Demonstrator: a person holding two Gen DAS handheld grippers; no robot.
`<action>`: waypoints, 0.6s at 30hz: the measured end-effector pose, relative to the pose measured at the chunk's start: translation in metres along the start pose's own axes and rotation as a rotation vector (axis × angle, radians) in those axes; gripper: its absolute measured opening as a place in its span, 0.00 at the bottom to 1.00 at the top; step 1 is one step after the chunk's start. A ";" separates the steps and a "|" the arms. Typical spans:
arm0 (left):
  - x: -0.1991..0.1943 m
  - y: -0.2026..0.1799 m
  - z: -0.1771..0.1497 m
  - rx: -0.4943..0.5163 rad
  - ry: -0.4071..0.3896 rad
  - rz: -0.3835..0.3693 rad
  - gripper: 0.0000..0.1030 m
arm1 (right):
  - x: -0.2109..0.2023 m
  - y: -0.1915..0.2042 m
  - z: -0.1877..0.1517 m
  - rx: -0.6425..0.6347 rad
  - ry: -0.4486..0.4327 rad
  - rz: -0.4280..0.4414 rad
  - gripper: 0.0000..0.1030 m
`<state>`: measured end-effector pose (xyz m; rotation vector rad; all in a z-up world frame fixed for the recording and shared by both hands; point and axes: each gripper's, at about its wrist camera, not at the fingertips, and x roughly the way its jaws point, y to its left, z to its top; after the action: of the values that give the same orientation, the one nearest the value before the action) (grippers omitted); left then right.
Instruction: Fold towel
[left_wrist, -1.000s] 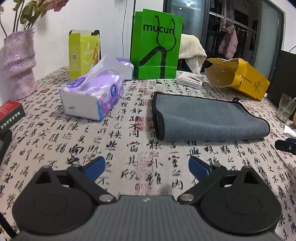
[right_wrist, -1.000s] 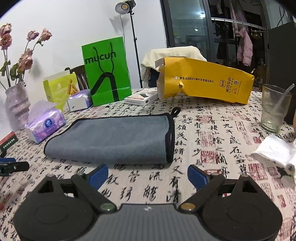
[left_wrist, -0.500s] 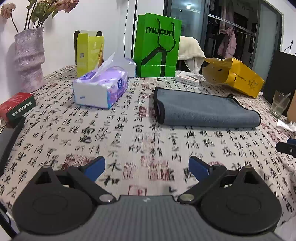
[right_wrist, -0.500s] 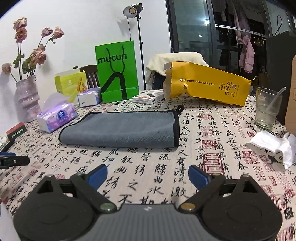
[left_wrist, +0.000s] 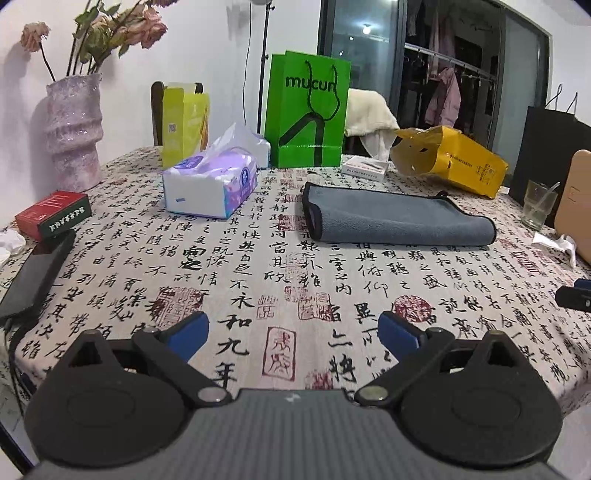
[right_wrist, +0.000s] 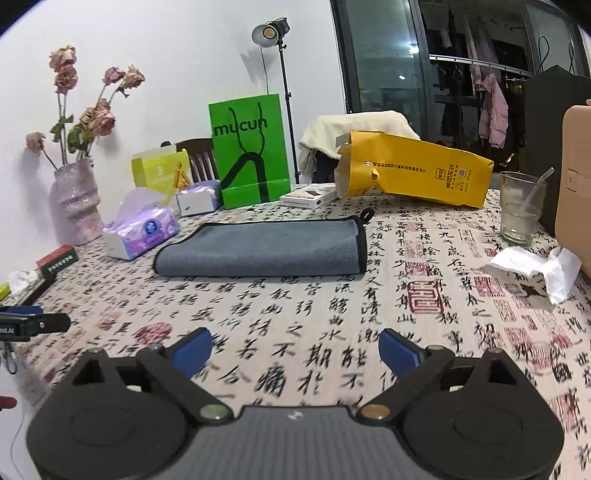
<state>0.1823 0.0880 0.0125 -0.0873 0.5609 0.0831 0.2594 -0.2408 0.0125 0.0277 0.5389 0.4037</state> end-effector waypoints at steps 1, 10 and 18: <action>-0.004 0.000 -0.002 0.000 -0.004 -0.003 0.97 | -0.005 0.002 -0.002 -0.003 -0.003 0.003 0.95; -0.030 -0.007 -0.021 0.032 -0.023 -0.013 0.99 | -0.039 0.023 -0.019 -0.015 -0.015 0.026 0.96; -0.052 -0.015 -0.031 0.070 -0.039 -0.020 1.00 | -0.057 0.035 -0.032 -0.010 -0.013 0.030 0.96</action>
<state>0.1233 0.0672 0.0155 -0.0230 0.5230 0.0459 0.1858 -0.2334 0.0180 0.0291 0.5238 0.4352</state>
